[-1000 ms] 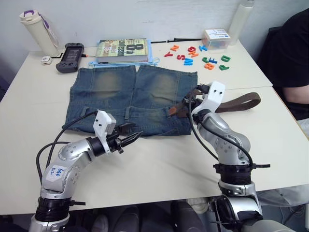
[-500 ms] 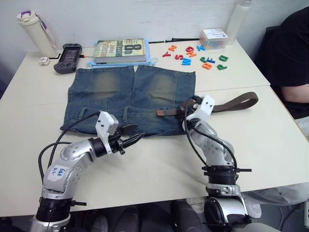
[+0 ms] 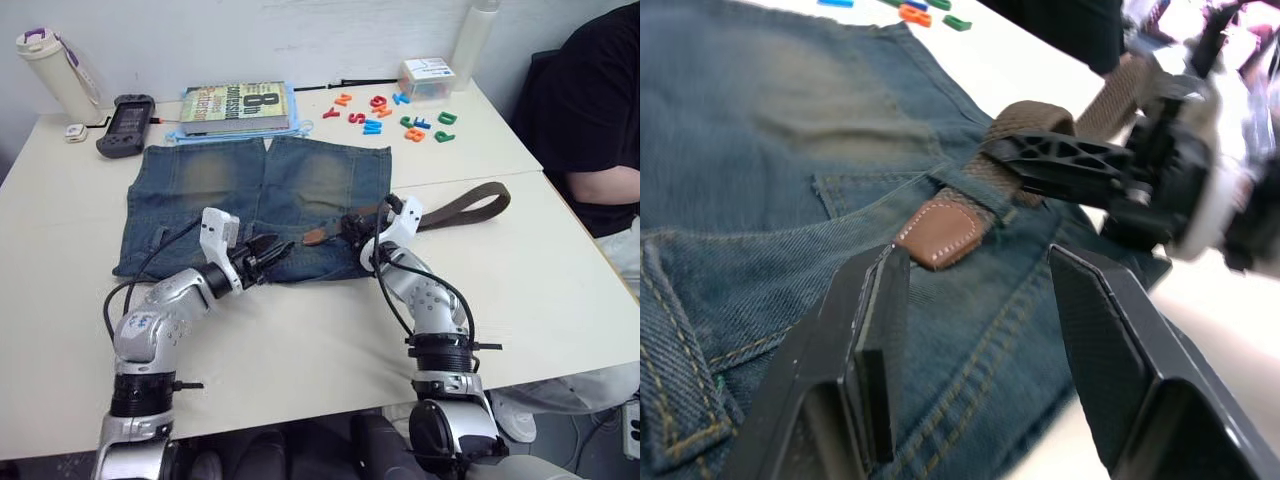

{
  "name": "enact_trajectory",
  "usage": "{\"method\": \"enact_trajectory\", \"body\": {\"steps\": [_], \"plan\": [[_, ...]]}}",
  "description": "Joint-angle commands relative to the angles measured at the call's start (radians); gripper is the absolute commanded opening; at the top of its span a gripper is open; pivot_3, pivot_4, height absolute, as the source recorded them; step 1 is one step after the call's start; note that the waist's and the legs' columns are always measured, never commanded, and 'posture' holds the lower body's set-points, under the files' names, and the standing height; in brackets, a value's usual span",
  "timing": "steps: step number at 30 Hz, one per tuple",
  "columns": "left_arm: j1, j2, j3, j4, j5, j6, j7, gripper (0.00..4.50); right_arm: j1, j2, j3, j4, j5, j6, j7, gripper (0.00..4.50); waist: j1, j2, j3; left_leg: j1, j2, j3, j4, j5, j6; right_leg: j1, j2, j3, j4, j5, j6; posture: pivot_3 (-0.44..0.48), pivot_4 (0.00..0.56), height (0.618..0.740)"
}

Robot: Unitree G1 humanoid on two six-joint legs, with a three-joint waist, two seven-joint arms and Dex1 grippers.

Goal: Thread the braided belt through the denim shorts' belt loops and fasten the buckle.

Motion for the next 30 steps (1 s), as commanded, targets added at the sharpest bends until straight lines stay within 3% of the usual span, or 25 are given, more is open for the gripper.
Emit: {"method": "enact_trajectory", "body": {"steps": [1, 10, 17, 24, 27, 30], "plan": [[-0.044, -0.105, 0.117, 0.033, -0.175, 0.196, 0.147, 2.53, 0.019, 0.021, 0.042, -0.062, -0.004, 0.011, 0.025, 0.0, -0.001, 0.0, 0.0, 0.0, -0.001, 0.0, 0.0, 0.0, 0.0, 0.0, -0.001, 0.0, 0.0, 0.0, 0.0, 0.0, 0.15, 0.74], [-0.089, -0.236, 0.243, 0.127, -0.27, 0.31, 0.37, 2.53, 0.027, 0.021, 0.029, -0.069, -0.012, 0.007, -0.007, 0.0, 0.006, -0.001, 0.0, 0.001, -0.001, -0.001, 0.001, 0.0, -0.001, -0.001, 0.0, 0.0, -0.003, 0.0, 0.0, 0.0, 0.15, 0.74], [-0.067, -0.207, 0.221, 0.104, -0.275, 0.33, 0.369, 2.53, 0.023, 0.049, -0.111, -0.02, 0.15, 0.057, -0.094, 0.0, 0.023, -0.001, 0.0, 0.001, -0.001, -0.001, 0.001, 0.001, -0.001, -0.001, 0.0, 0.0, -0.003, 0.0, 0.0, 0.0, 0.15, 0.74], [-0.062, -0.17, 0.179, 0.077, -0.266, 0.304, 0.324, 2.53, 0.049, -0.066, 0.0, -0.126, 0.08, 0.17, -0.062, 0.0, 0.023, -0.001, -0.001, 0.002, -0.001, 0.0, 0.0, 0.001, -0.001, 0.0, 0.001, 0.0, -0.004, 0.0, 0.0, 0.0, 0.15, 0.74], [-0.058, -0.135, 0.125, 0.065, -0.226, 0.256, 0.273, 2.67, 0.069, -0.081, 0.008, -0.191, 0.075, 0.196, -0.078, 1.14, 0.024, -0.001, -0.001, 0.001, -0.001, 0.0, 0.0, 0.001, -0.001, 0.0, 0.001, 0.0, -0.004, 0.0, 0.0, 0.0, 0.15, 0.74], [-0.05, -0.11, 0.081, 0.051, -0.195, 0.217, 0.236, 2.67, 0.084, -0.076, -0.015, -0.247, 0.098, 0.219, -0.104, 2.57, 0.025, -0.001, -0.001, 0.001, -0.001, 0.0, 0.0, 0.001, -0.001, 0.0, 0.001, 0.0, -0.005, 0.0, 0.0, 0.0, 0.15, 0.74]]}}
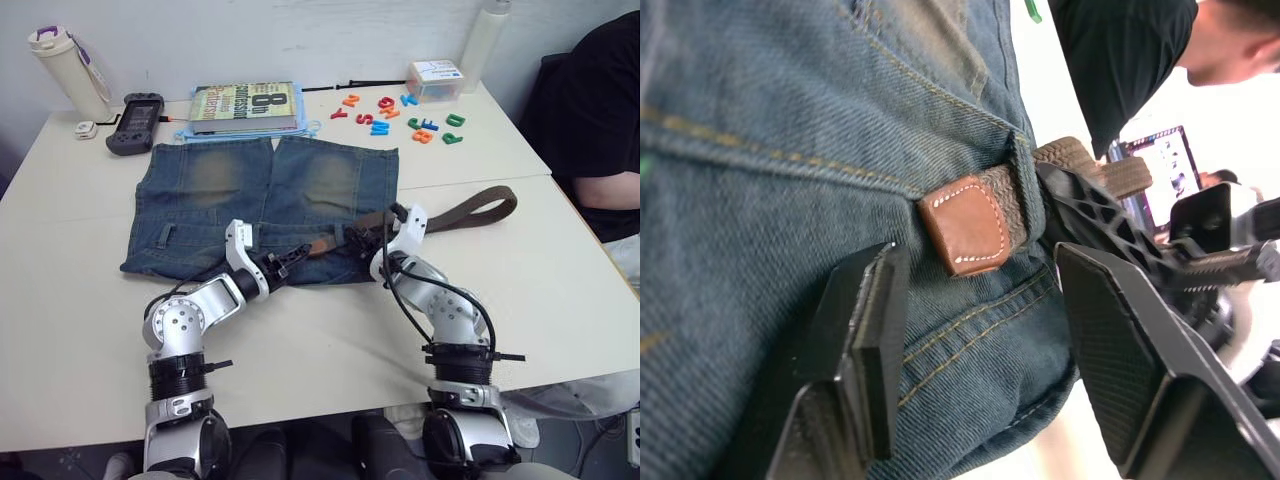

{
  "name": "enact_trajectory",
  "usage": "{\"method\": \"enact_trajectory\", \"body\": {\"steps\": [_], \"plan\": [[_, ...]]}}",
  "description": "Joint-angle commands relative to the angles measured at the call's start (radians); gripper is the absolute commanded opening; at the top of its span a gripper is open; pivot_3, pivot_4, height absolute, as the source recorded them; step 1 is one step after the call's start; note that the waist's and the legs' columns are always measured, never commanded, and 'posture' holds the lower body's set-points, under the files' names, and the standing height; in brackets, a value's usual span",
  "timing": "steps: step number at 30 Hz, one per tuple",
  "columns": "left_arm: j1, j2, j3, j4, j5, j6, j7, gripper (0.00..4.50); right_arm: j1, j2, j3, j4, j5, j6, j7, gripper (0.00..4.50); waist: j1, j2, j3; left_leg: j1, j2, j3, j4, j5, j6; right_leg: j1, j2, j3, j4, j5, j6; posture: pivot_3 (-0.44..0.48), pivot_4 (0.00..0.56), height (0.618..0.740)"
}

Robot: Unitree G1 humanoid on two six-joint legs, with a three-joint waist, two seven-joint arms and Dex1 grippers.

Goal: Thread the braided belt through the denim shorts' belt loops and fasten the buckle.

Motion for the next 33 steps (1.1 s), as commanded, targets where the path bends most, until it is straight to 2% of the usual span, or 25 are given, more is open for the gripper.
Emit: {"method": "enact_trajectory", "body": {"steps": [1, 3, 4, 8, 12, 15, 17, 19, 21, 25, 27, 33], "plan": [[0.014, 0.028, -0.044, -0.053, 0.039, -0.056, -0.049, 2.67, 0.012, 0.002, -0.016, -0.113, 0.044, 0.041, -0.029, 3.02, 0.001, 0.0, 0.0, 0.0, 0.0, 0.0, 0.0, 0.0, 0.0, 0.0, 0.0, 0.0, 0.0, 0.0, 0.0, 0.0, 0.15, 0.74], [0.015, 0.034, -0.054, -0.055, 0.045, -0.067, -0.059, 2.67, 0.02, -0.004, -0.03, -0.152, 0.065, 0.068, -0.047, 4.09, 0.002, 0.0, 0.0, 0.0, 0.0, 0.0, 0.0, 0.0, 0.0, 0.0, 0.0, 0.0, 0.0, 0.0, 0.0, 0.0, 0.15, 0.74], [0.011, 0.037, -0.055, -0.051, 0.045, -0.07, -0.061, 2.67, 0.031, -0.017, -0.04, -0.189, 0.085, 0.095, -0.057, 4.45, 0.002, 0.0, 0.0, 0.0, 0.0, 0.0, 0.0, 0.0, 0.0, 0.0, 0.0, 0.0, -0.001, 0.0, 0.0, 0.0, 0.15, 0.74], [0.001, 0.063, -0.085, -0.041, 0.079, -0.111, -0.085, 2.67, 0.089, -0.106, -0.055, -0.324, 0.155, 0.215, -0.06, 4.45, 0.014, 0.0, 0.0, -0.001, 0.0, 0.0, -0.001, 0.0, 0.0, 0.0, -0.001, 0.0, -0.001, 0.0, 0.0, 0.0, 0.15, 0.74], [0.016, 0.146, -0.207, -0.057, 0.207, -0.26, -0.207, 2.67, 0.157, -0.294, 0.004, -0.48, 0.192, 0.338, 0.026, 4.45, 0.025, 0.0, 0.0, -0.002, -0.001, -0.001, -0.001, 0.0, 0.001, 0.0, 0.0, 0.0, -0.003, 0.0, 0.0, 0.0, 0.15, 0.74], [0.041, 0.19, -0.315, -0.062, 0.345, -0.469, -0.308, 2.67, 0.163, -0.397, 0.037, -0.573, 0.203, 0.341, 0.107, 4.45, 0.022, 0.001, 0.001, -0.002, 0.0, 0.0, -0.001, 0.0, 0.001, 0.0, 0.0, 0.0, -0.003, 0.0, 0.0, 0.0, 0.15, 0.74], [0.044, 0.195, -0.346, -0.043, 0.406, -0.573, -0.336, 2.67, 0.16, -0.447, 0.063, -0.607, 0.185, 0.33, 0.143, 4.45, 0.026, 0.001, 0.001, -0.001, 0.0, 0.0, -0.002, 0.0, 0.0, 0.0, 0.0, 0.0, -0.004, 0.0, 0.0, 0.0, 0.15, 0.74], [0.037, 0.221, -0.41, -0.003, 0.529, -0.75, -0.375, 2.67, 0.158, -0.492, 0.092, -0.636, 0.159, 0.315, 0.175, 4.45, 0.028, 0.0, 0.001, -0.002, 0.0, -0.001, -0.001, 0.0, 0.001, 0.001, 0.0, -0.001, -0.005, 0.0, 0.0, 0.0, 0.15, 0.74], [0.015, 0.245, -0.451, 0.057, 0.624, -0.905, -0.409, 2.67, 0.164, -0.512, 0.112, -0.65, 0.142, 0.307, 0.185, 4.45, 0.029, 0.0, 0.001, -0.002, -0.001, -0.001, -0.001, 0.0, 0.001, 0.001, 0.0, -0.001, -0.006, 0.0, 0.0, 0.0, 0.15, 0.74], [-0.031, 0.291, -0.502, 0.171, 0.736, -1.13, -0.491, 2.67, 0.172, -0.503, 0.127, -0.667, 0.129, 0.295, 0.179, 4.45, 0.031, -0.001, 0.002, -0.002, -0.001, -0.001, -0.001, -0.001, 0.002, 0.001, -0.001, -0.001, -0.007, 0.0, 0.0, 0.0, 0.15, 0.74], [-0.059, 0.299, -0.476, 0.228, 0.7, -1.141, -0.552, 2.67, 0.176, -0.492, 0.138, -0.67, 0.119, 0.296, 0.169, 4.45, 0.03, -0.001, 0.002, -0.003, -0.001, -0.001, -0.001, -0.001, 0.002, 0.001, -0.002, -0.001, -0.007, 0.0, 0.001, 0.0, 0.15, 0.74], [-0.213, 0.334, -0.448, 0.479, 0.615, -1.14, -0.847, 2.67, 0.198, -0.465, 0.158, -0.672, 0.102, 0.286, 0.166, 4.45, 0.029, -0.002, 0.002, -0.004, -0.001, -0.001, -0.001, -0.002, 0.004, 0.0, -0.002, -0.002, -0.008, 0.0, 0.001, 0.0, 0.15, 0.74]]}}
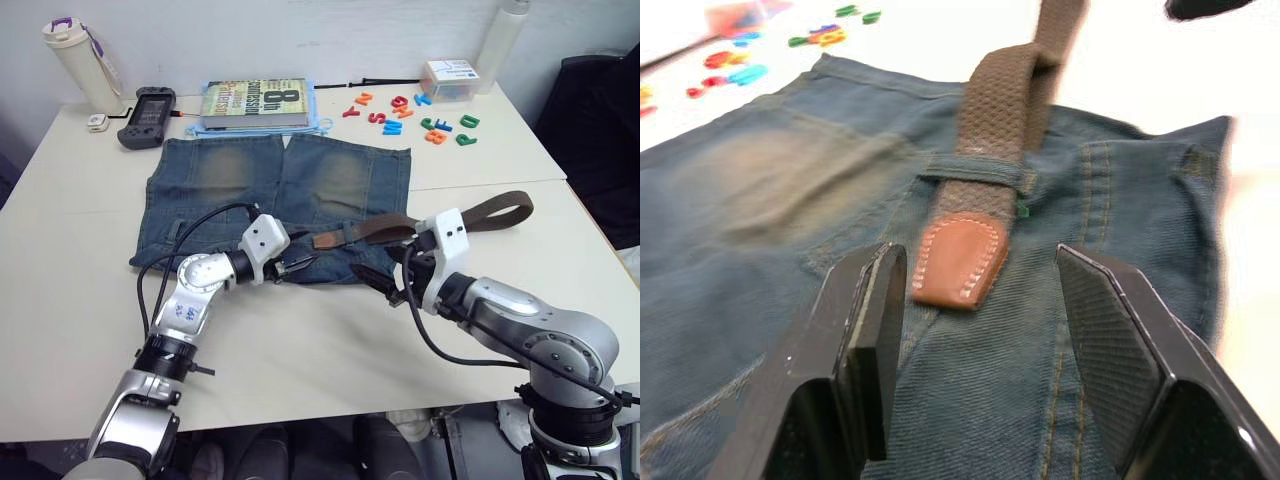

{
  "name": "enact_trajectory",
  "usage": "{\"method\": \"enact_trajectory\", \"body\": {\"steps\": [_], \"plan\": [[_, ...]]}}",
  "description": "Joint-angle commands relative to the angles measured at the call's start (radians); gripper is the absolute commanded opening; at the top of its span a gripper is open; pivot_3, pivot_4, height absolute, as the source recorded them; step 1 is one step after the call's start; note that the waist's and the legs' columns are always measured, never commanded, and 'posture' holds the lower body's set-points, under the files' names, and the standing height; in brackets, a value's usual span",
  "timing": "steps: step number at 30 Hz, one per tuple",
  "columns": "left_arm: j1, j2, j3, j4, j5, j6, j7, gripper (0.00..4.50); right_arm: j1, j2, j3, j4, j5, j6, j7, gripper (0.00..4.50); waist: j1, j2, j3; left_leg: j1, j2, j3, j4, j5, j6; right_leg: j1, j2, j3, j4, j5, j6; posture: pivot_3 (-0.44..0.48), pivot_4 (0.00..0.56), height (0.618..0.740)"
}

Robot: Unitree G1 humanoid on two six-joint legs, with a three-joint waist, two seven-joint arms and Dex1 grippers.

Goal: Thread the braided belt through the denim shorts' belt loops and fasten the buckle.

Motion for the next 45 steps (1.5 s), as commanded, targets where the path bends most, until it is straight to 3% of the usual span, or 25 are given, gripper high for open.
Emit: {"method": "enact_trajectory", "body": {"steps": [1, 4, 7, 12, 19, 25, 30, 35, 39, 42, 45], "plan": [[-0.143, 0.018, 0.025, 0.2, -0.052, -0.001, -0.225, 2.67, 0.007, 0.013, 0.005, -0.038, -0.009, -0.021, 0.0, 4.45, 0.001, -0.001, 0.0, 0.0, 0.0, 0.0, 0.0, 0.0, 0.0, 0.0, 0.0, 0.0, 0.0, 0.0, 0.0, 0.0, 0.15, 0.74], [-0.232, 0.005, 0.009, 0.359, -0.026, -0.022, -0.318, 2.67, 0.008, 0.02, 0.001, -0.033, -0.012, -0.022, 0.004, 4.45, 0.001, -0.001, 0.001, -0.001, -0.001, -0.001, 0.001, 0.0, 0.001, 0.0, 0.001, -0.001, 0.0, 0.0, 0.0, 0.0, 0.15, 0.74], [-0.295, -0.033, 0.014, 0.485, -0.003, -0.063, -0.332, 2.67, 0.008, 0.021, 0.0, -0.028, -0.019, -0.022, 0.01, 4.45, 0.001, -0.001, 0.001, -0.001, -0.002, -0.001, 0.001, 0.0, 0.002, 0.0, 0.001, -0.002, -0.001, 0.0, 0.0, 0.0, 0.15, 0.74], [-0.302, -0.094, 0.019, 0.536, 0.004, -0.1, -0.352, 2.67, 0.006, 0.018, 0.002, -0.025, -0.03, -0.017, 0.013, 4.45, 0.001, -0.002, 0.001, -0.001, -0.002, -0.001, 0.001, -0.001, 0.002, 0.0, 0.001, -0.002, -0.001, 0.0, 0.0, 0.0, 0.15, 0.74], [-0.296, -0.16, 0.001, 0.602, 0.181, -0.386, -0.027, 2.67, 0.003, 0.041, -0.003, -0.044, -0.034, -0.015, 0.003, 4.45, 0.001, -0.002, 0.001, -0.002, -0.002, -0.001, 0.002, 0.0, 0.002, -0.001, 0.001, -0.002, 0.002, 0.0, 0.001, 0.0, 0.15, 0.74], [-0.283, -0.136, -0.007, 0.602, 0.251, -0.489, 0.054, 2.67, 0.002, 0.045, -0.011, -0.05, -0.035, -0.012, -0.005, 4.45, 0.0, -0.002, 0.001, -0.002, -0.002, -0.001, 0.002, 0.0, 0.002, -0.001, 0.001, -0.002, 0.002, 0.0, 0.001, 0.0, 0.15, 0.74], [-0.306, -0.118, 0.0, 0.65, 0.292, -0.488, 0.149, 2.67, -0.002, 0.057, -0.007, -0.045, -0.037, -0.018, -0.013, 4.45, 0.0, -0.002, 0.001, -0.002, -0.002, -0.001, 0.002, 0.0, 0.002, -0.001, 0.001, -0.002, 0.003, 0.0, 0.001, 0.0, 0.15, 0.74], [-0.319, -0.136, -0.004, 0.68, 0.298, -0.478, 0.164, 2.67, 0.0, 0.067, -0.006, -0.049, -0.036, -0.015, -0.017, 4.45, -0.001, -0.002, 0.001, -0.002, -0.002, -0.001, 0.002, 0.0, 0.002, -0.001, 0.001, -0.002, 0.004, 0.0, 0.001, 0.0, 0.15, 0.74], [-0.323, -0.148, 0.001, 0.693, 0.289, -0.464, 0.149, 1.51, 0.007, 0.064, -0.018, -0.057, -0.033, -0.011, -0.021, 4.5, 0.001, -0.002, 0.001, -0.002, -0.002, -0.001, 0.003, 0.0, 0.002, -0.001, 0.001, -0.002, 0.004, 0.0, 0.001, 0.0, 0.15, 0.74], [-0.326, -0.151, 0.001, 0.704, 0.29, -0.46, 0.14, 0.11, 0.009, 0.065, -0.027, -0.062, -0.029, -0.01, -0.027, 4.5, 0.0, -0.002, 0.001, -0.002, -0.002, -0.001, 0.003, 0.0, 0.002, -0.001, 0.001, -0.002, 0.004, 0.0, 0.001, 0.0, 0.15, 0.74], [-0.328, -0.151, 0.004, 0.71, 0.291, -0.454, 0.138, 0.03, 0.012, 0.069, -0.03, -0.066, -0.027, -0.009, -0.035, 4.5, 0.0, -0.002, 0.001, -0.002, -0.002, -0.001, 0.003, 0.0, 0.002, -0.001, 0.001, -0.002, 0.004, 0.0, 0.001, 0.0, 0.15, 0.74]]}}
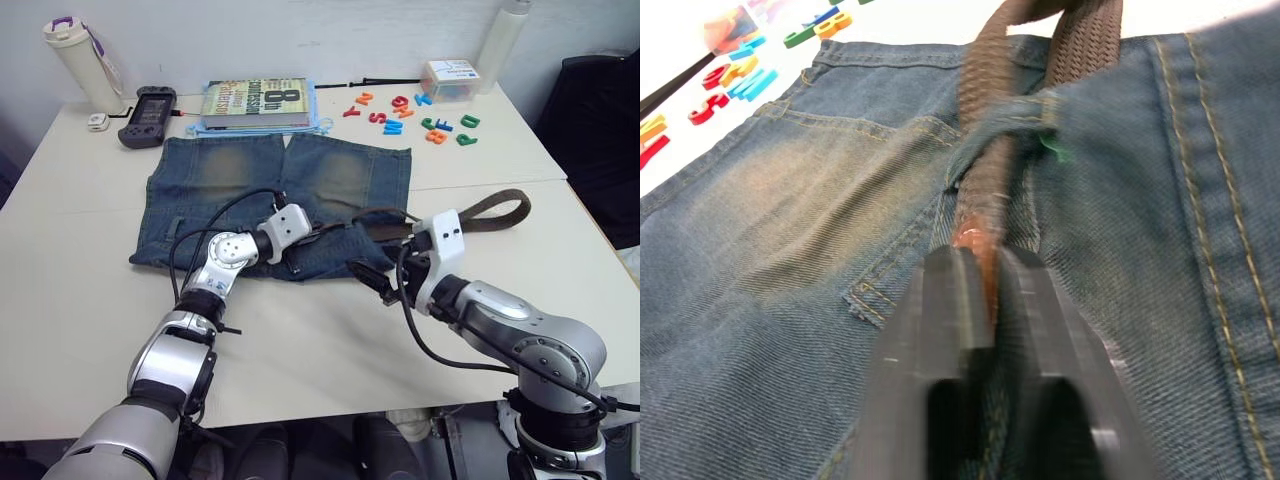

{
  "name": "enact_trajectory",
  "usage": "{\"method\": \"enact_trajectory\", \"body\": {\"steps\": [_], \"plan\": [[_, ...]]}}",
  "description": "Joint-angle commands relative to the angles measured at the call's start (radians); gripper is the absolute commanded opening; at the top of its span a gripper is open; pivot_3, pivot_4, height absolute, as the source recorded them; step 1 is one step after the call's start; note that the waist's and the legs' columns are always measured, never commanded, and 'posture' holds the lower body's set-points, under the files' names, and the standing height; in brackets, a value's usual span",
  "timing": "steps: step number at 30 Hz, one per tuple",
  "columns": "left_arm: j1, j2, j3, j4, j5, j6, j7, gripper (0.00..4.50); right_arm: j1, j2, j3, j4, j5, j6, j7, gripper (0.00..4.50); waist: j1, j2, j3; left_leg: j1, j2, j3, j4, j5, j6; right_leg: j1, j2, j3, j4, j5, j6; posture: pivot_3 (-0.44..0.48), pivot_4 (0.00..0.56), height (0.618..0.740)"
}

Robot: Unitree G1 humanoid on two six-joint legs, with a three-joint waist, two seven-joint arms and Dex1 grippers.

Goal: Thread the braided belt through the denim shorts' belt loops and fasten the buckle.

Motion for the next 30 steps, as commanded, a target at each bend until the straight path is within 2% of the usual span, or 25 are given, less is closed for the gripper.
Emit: {"method": "enact_trajectory", "body": {"steps": [1, 5, 15, 23, 30], "plan": [[-0.004, 0.002, 0.014, 0.025, 0.0, 0.016, -0.001, 0.03, 0.004, 0.012, -0.025, -0.058, 0.019, -0.008, -0.011, 4.5, 0.0, 0.0, 0.0, 0.0, 0.0, 0.0, 0.0, 0.0, 0.0, 0.0, 0.0, 0.0, 0.0, 0.0, 0.0, 0.0, 0.15, 0.74], [-0.012, 0.02, 0.035, 0.011, -0.013, 0.012, 0.001, 0.03, 0.008, 0.019, -0.028, -0.06, 0.022, -0.007, -0.019, 4.5, -0.001, 0.0, 0.0, 0.0, 0.0, 0.0, 0.0, 0.0, 0.0, 0.0, 0.0, 0.0, 0.0, 0.0, 0.0, 0.0, 0.15, 0.74], [0.057, 0.211, 0.016, -0.156, 0.035, -0.172, -0.017, 0.03, -0.013, 0.032, -0.024, -0.049, 0.006, -0.018, -0.032, 4.5, -0.003, 0.0, 0.0, 0.0, 0.001, 0.0, -0.002, 0.001, -0.002, -0.004, 0.0, 0.003, 0.002, 0.0, 0.0, 0.0, 0.15, 0.74], [0.141, 0.252, 0.009, -0.293, 0.071, -0.163, 0.02, 0.03, -0.07, 0.049, 0.0, -0.001, -0.034, -0.031, -0.028, 4.5, -0.002, 0.0, 0.0, -0.001, -0.002, 0.0, -0.001, 0.001, -0.001, -0.004, -0.001, 0.003, 0.002, 0.0, 0.0, 0.0, 0.15, 0.74], [0.157, 0.315, 0.021, -0.306, 0.095, -0.178, 0.04, 0.03, -0.118, 0.05, 0.034, 0.049, -0.109, -0.06, -0.023, 4.5, -0.006, 0.0, 0.0, -0.001, -0.001, 0.0, -0.001, 0.001, -0.001, -0.005, 0.0, 0.003, 0.003, 0.0, 0.0, 0.0, 0.15, 0.74]]}}
